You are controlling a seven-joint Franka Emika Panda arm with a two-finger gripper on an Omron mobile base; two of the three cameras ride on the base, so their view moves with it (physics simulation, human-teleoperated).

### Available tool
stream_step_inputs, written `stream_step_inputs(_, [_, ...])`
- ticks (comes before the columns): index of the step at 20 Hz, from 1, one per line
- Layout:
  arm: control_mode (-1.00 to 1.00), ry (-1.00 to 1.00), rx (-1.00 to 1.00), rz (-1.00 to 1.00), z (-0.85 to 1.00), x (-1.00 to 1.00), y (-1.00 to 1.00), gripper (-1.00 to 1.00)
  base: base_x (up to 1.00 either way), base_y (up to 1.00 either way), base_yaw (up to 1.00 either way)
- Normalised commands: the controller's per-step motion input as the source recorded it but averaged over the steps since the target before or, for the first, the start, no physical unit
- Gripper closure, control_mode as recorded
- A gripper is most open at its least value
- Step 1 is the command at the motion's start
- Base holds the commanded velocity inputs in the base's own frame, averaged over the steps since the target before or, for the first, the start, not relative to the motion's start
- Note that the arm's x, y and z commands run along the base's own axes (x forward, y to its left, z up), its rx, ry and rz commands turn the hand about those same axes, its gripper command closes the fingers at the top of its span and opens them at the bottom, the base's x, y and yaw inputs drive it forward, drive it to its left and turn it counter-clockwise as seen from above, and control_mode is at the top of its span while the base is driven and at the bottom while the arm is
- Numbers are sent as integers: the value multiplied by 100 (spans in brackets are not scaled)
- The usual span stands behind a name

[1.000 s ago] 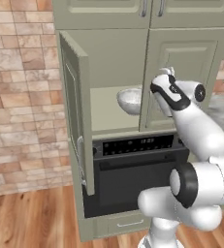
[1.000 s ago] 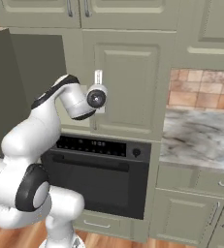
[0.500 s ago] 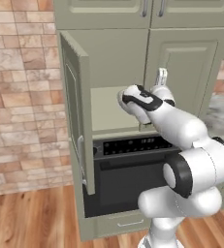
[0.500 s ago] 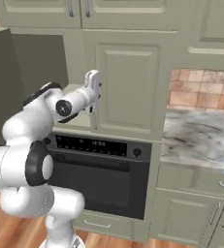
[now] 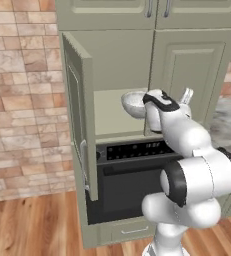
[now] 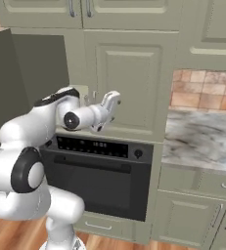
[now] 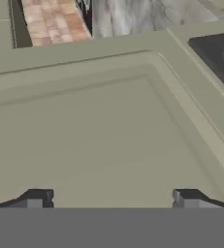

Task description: Pick the mug and place it in the sink. Pick the bowl and place it in the open cabinet and then close the cabinet.

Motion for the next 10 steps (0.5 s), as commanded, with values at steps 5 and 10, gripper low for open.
stream_step_inputs(5, [-100,27,30,-10,100,-29,-40,-100,0,0,0])
stream_step_inputs(10, [-100,28,28,-4,98,-39,-31,-100,0,0,0])
